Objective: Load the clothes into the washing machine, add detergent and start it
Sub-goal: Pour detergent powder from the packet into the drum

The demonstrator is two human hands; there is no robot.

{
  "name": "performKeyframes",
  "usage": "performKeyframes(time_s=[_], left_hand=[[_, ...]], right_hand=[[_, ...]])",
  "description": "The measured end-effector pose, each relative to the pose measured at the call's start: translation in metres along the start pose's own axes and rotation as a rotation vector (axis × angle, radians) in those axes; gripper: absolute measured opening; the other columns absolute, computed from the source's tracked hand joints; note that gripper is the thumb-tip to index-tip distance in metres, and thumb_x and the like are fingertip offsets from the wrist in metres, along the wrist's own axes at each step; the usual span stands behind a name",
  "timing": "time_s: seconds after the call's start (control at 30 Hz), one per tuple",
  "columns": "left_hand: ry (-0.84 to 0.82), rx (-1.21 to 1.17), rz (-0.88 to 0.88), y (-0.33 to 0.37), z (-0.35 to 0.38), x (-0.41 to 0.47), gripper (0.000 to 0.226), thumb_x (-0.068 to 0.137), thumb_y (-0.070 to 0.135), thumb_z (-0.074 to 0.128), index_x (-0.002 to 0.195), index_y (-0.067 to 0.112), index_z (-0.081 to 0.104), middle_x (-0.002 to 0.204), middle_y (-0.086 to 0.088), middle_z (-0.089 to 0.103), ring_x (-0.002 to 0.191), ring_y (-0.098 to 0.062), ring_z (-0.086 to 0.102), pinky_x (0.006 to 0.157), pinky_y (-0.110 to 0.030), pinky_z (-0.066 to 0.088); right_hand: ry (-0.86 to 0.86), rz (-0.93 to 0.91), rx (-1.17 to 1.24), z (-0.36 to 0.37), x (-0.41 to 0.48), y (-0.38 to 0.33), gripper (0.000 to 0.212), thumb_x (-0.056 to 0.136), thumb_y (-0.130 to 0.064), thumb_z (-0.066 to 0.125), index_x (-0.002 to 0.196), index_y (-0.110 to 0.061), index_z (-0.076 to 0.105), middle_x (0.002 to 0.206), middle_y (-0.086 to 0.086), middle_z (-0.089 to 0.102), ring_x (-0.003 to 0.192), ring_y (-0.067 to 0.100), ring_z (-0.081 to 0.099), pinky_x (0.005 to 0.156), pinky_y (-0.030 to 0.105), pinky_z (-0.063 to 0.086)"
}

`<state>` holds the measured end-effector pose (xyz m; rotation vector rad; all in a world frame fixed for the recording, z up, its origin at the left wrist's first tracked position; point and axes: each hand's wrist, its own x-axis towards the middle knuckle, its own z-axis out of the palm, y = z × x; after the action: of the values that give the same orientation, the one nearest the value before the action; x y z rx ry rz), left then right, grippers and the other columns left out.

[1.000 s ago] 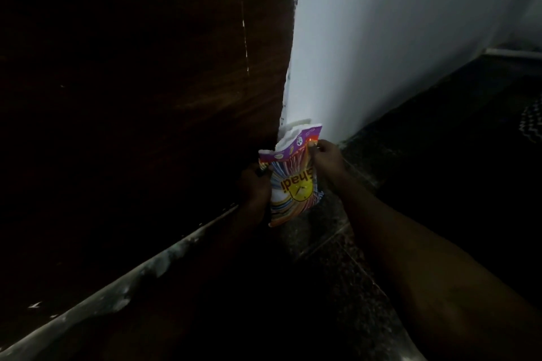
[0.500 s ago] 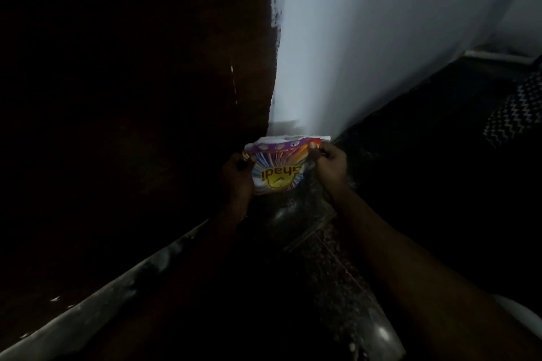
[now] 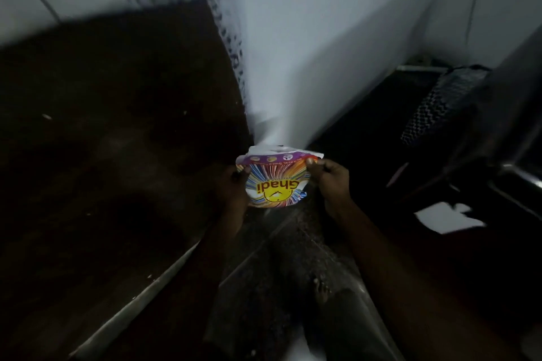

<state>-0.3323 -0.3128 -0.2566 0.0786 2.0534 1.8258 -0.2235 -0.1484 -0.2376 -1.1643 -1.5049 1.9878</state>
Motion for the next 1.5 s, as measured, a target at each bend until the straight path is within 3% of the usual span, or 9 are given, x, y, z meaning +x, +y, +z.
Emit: performKeyframes(time_s=[0.13, 0.3, 0.37, 0.47, 0.7, 0.87, 1.0, 1.2, 1.5], left_hand=[[-0.084, 0.005, 0.018, 0.078, -0.013, -0.046, 0.007, 0.087, 0.027, 0.071, 0.087, 0.023, 0.065, 0.083, 0.004, 0.075, 0.083, -0.021, 0.070, 0.087, -0.051, 0.055], [-0.179, 0.118, 0.126, 0.168, -0.025, -0.099, 0.007, 0.096, 0.019, 0.061, 0.099, 0.013, 0.065, 0.101, -0.017, 0.072, 0.080, -0.016, 0.070, 0.076, -0.036, 0.058], [-0.236, 0.194, 0.202, 0.192, -0.027, -0.115, 0.008, 0.094, 0.033, 0.062, 0.095, 0.027, 0.067, 0.098, -0.007, 0.074, 0.077, -0.005, 0.070, 0.072, -0.027, 0.057], [-0.296, 0.364, 0.261, 0.210, -0.028, -0.124, 0.039, 0.083, 0.072, 0.051, 0.095, 0.037, 0.063, 0.093, 0.002, 0.073, 0.085, -0.017, 0.071, 0.080, -0.042, 0.059], [-0.423, 0.285, 0.396, 0.266, 0.031, -0.199, 0.031, 0.097, 0.033, 0.057, 0.079, 0.008, 0.053, 0.072, 0.002, 0.064, 0.065, -0.003, 0.060, 0.063, -0.026, 0.049], [-0.567, 0.224, 0.421, 0.277, 0.079, -0.242, 0.035, 0.090, 0.045, 0.057, 0.083, 0.011, 0.061, 0.082, -0.006, 0.072, 0.077, -0.021, 0.070, 0.071, -0.036, 0.054], [-0.634, 0.033, 0.330, 0.274, 0.122, -0.276, 0.015, 0.086, 0.035, 0.064, 0.078, 0.023, 0.068, 0.080, -0.001, 0.074, 0.076, -0.019, 0.069, 0.076, -0.039, 0.054], [-0.782, -0.116, 0.250, 0.276, 0.191, -0.351, 0.012, 0.099, 0.016, 0.055, 0.097, 0.014, 0.067, 0.090, 0.002, 0.075, 0.084, -0.013, 0.070, 0.078, -0.033, 0.057], [-0.969, -0.100, 0.170, 0.272, 0.317, -0.466, 0.028, 0.100, 0.041, 0.048, 0.107, 0.022, 0.067, 0.104, 0.001, 0.075, 0.098, -0.016, 0.071, 0.083, -0.033, 0.055]], right_hand=[[0.048, -0.046, 0.021, -0.007, -0.067, -0.066, 0.020, 0.085, -0.027, 0.071, 0.073, -0.011, 0.069, 0.088, 0.034, 0.066, 0.074, 0.043, 0.062, 0.073, 0.071, 0.048], [0.087, -0.207, 0.033, -0.019, -0.148, -0.138, 0.018, 0.093, -0.015, 0.060, 0.078, -0.009, 0.068, 0.077, 0.006, 0.072, 0.072, 0.025, 0.065, 0.072, 0.043, 0.055], [0.119, -0.264, 0.067, -0.025, -0.172, -0.157, 0.019, 0.094, -0.012, 0.058, 0.079, -0.005, 0.066, 0.071, -0.003, 0.072, 0.066, 0.015, 0.065, 0.065, 0.029, 0.054], [0.162, -0.317, 0.107, -0.042, -0.201, -0.174, 0.018, 0.095, -0.008, 0.056, 0.081, -0.001, 0.065, 0.071, -0.005, 0.072, 0.068, 0.007, 0.067, 0.066, 0.019, 0.053], [0.276, -0.425, 0.195, -0.108, -0.257, -0.193, 0.017, 0.093, -0.016, 0.059, 0.092, -0.001, 0.065, 0.078, -0.006, 0.072, 0.076, 0.007, 0.066, 0.071, 0.020, 0.052], [0.298, -0.410, 0.216, -0.159, -0.289, -0.200, 0.015, 0.088, -0.028, 0.061, 0.092, -0.016, 0.069, 0.085, -0.004, 0.074, 0.081, 0.011, 0.068, 0.074, 0.025, 0.053], [0.386, -0.483, 0.141, -0.207, -0.313, -0.218, 0.022, 0.095, -0.019, 0.057, 0.083, -0.008, 0.070, 0.075, -0.002, 0.073, 0.071, 0.010, 0.066, 0.067, 0.026, 0.054], [0.512, -0.616, -0.114, -0.290, -0.357, -0.250, 0.032, 0.089, -0.042, 0.062, 0.079, -0.013, 0.071, 0.074, 0.009, 0.073, 0.069, 0.016, 0.065, 0.065, 0.044, 0.053], [0.697, -0.705, -0.164, -0.416, -0.416, -0.295, 0.014, 0.088, -0.037, 0.065, 0.080, -0.029, 0.073, 0.074, -0.001, 0.073, 0.070, 0.013, 0.067, 0.064, 0.044, 0.055]])
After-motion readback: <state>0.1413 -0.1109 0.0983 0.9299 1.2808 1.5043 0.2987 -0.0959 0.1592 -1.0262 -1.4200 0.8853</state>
